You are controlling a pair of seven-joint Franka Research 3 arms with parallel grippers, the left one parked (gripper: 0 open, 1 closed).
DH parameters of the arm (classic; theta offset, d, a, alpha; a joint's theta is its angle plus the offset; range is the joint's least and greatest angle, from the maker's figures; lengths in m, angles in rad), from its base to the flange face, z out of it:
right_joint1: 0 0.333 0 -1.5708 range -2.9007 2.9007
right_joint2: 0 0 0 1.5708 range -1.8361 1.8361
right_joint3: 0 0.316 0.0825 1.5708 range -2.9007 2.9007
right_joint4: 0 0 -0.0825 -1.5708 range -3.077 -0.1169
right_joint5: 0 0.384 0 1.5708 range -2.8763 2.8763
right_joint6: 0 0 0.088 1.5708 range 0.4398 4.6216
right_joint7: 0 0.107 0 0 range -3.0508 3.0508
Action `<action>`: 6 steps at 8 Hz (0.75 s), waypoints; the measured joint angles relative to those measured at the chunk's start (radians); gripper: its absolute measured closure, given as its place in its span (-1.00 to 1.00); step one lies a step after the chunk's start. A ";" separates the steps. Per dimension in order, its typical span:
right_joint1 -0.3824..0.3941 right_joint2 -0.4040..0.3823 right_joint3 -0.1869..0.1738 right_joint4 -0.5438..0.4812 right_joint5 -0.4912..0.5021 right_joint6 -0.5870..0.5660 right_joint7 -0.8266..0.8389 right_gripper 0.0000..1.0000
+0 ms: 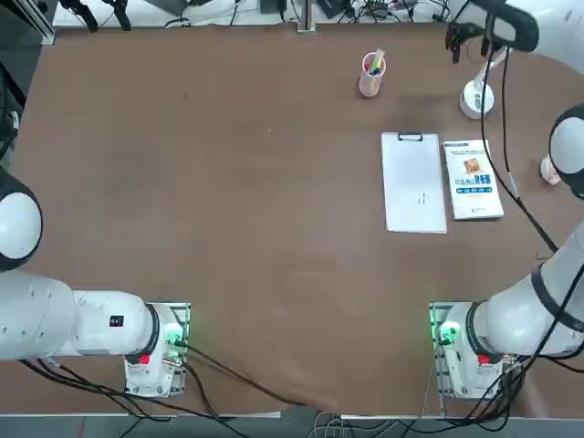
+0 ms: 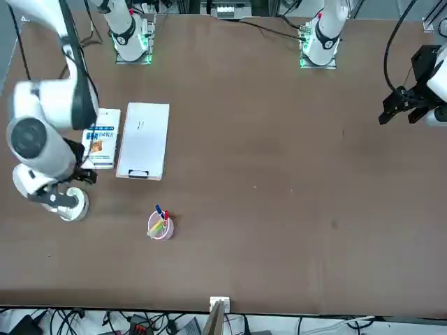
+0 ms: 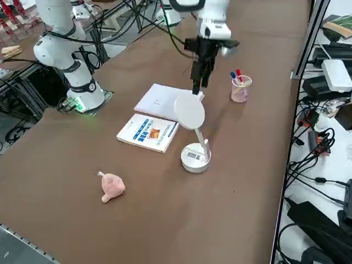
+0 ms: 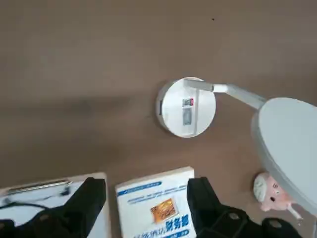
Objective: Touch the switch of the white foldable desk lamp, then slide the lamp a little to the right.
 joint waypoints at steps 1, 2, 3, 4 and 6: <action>-0.001 0.041 -0.002 -0.015 -0.055 0.029 0.027 -1.00; -0.005 0.083 -0.006 -0.020 -0.089 0.058 0.033 -1.00; -0.011 0.123 -0.010 -0.020 -0.127 0.083 0.035 -1.00; -0.014 0.159 -0.012 -0.020 -0.169 0.104 0.042 -1.00; -0.027 0.210 -0.013 -0.020 -0.229 0.150 0.055 -1.00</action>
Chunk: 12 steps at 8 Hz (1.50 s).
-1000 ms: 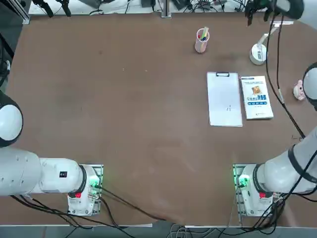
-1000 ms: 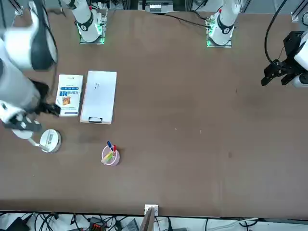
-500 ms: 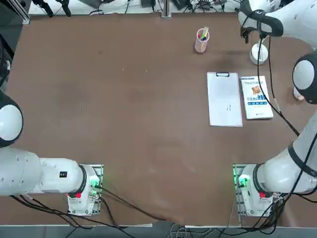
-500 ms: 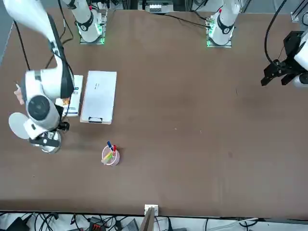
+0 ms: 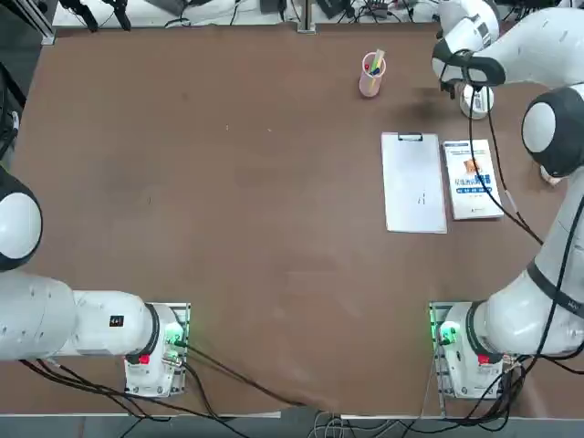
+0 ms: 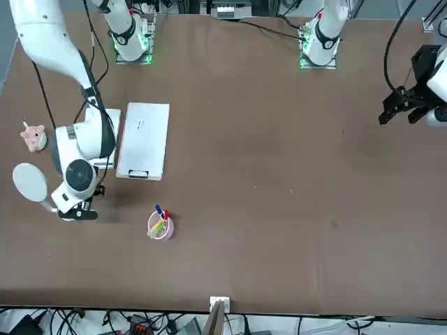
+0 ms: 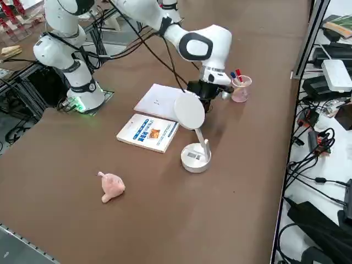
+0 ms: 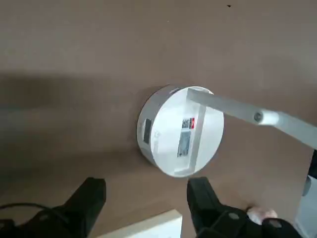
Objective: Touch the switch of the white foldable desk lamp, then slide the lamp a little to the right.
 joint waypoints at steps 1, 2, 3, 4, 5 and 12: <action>-0.012 0.017 0.000 0.000 -0.019 0.017 0.000 -1.00; -0.020 0.030 -0.001 0.000 -0.029 0.032 0.000 -1.00; -0.024 0.039 -0.001 0.000 -0.033 0.044 0.000 -1.00; -0.025 0.045 0.000 0.000 -0.033 0.049 0.000 -1.00; -0.024 0.050 0.000 0.001 -0.033 0.053 0.000 -1.00; -0.043 0.082 0.000 0.001 -0.033 0.090 0.000 -1.00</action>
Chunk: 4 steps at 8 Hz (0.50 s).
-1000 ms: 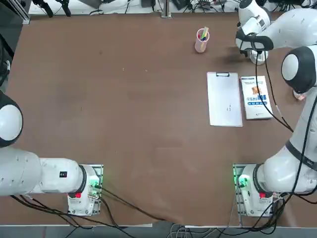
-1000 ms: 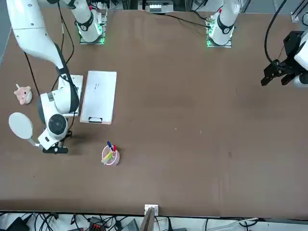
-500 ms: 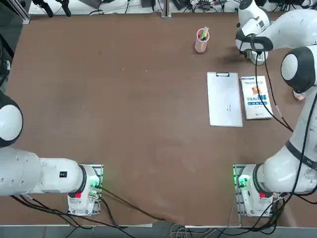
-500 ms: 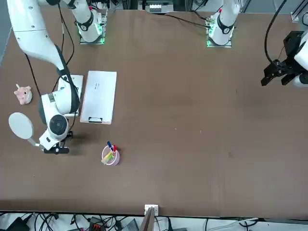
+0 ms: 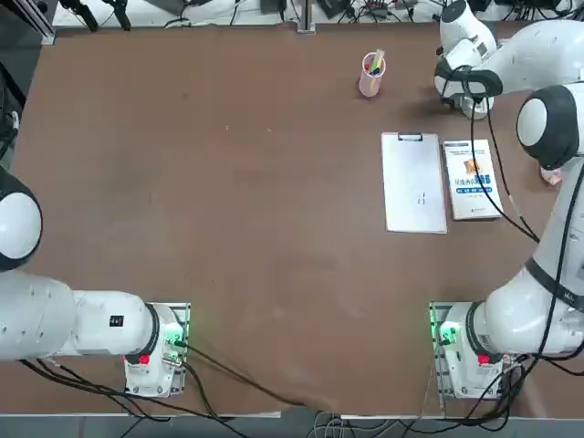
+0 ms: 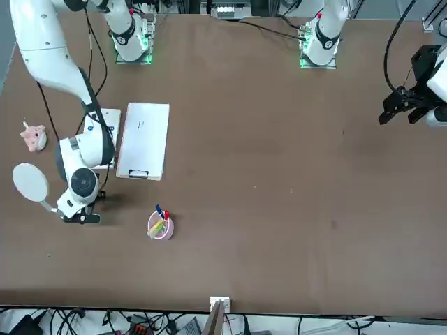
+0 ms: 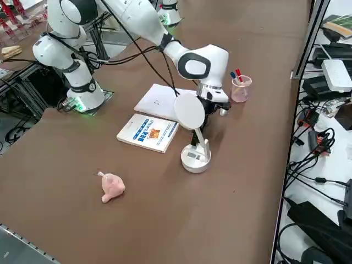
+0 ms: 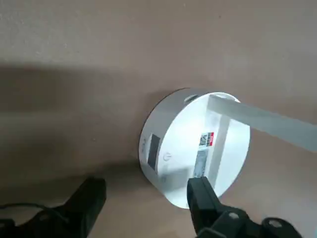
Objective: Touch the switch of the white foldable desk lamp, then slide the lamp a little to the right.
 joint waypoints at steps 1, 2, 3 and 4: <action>-0.002 0.004 0.000 0.000 0.001 0.011 0.000 -1.00; -0.006 0.004 0.000 0.000 0.001 0.022 0.000 -1.00; -0.010 0.004 0.001 0.001 0.001 0.028 0.000 -1.00; -0.011 0.004 0.001 0.001 0.001 0.030 0.000 -1.00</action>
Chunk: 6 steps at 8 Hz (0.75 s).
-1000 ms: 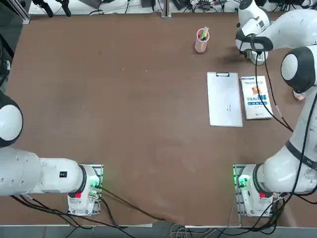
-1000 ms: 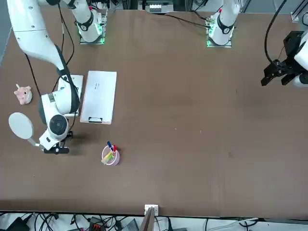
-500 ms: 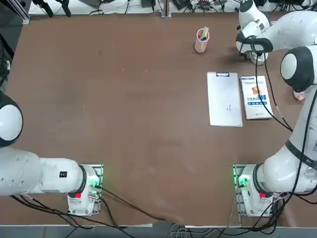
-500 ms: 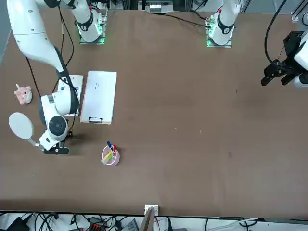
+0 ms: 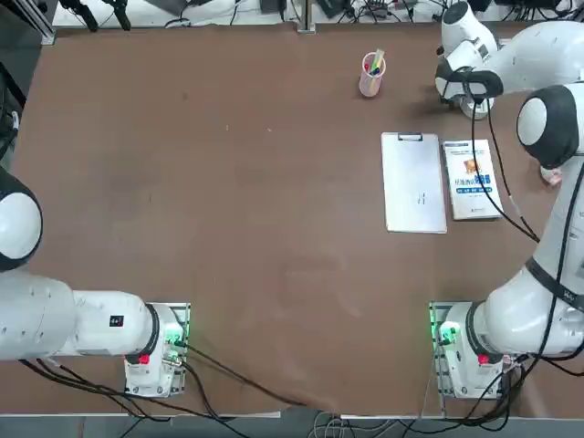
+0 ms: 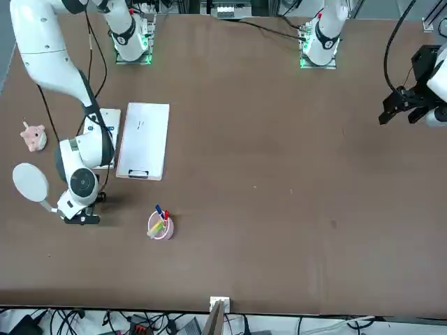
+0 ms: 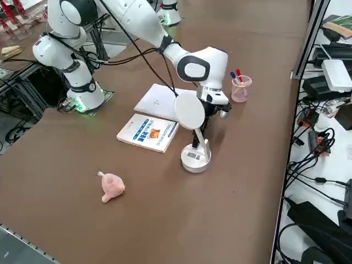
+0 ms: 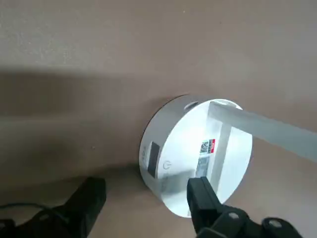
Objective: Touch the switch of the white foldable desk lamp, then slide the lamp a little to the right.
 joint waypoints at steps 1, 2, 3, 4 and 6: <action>0.000 0.000 0.001 0.000 0.000 0.000 0.000 -1.00; 0.000 0.000 0.004 0.000 0.001 0.000 0.000 -1.00; 0.000 0.000 0.007 0.000 0.002 0.000 0.000 -1.00; 0.000 0.000 0.008 0.001 0.006 0.000 0.000 -1.00; -0.002 0.000 0.008 0.001 0.024 0.001 -0.004 -1.00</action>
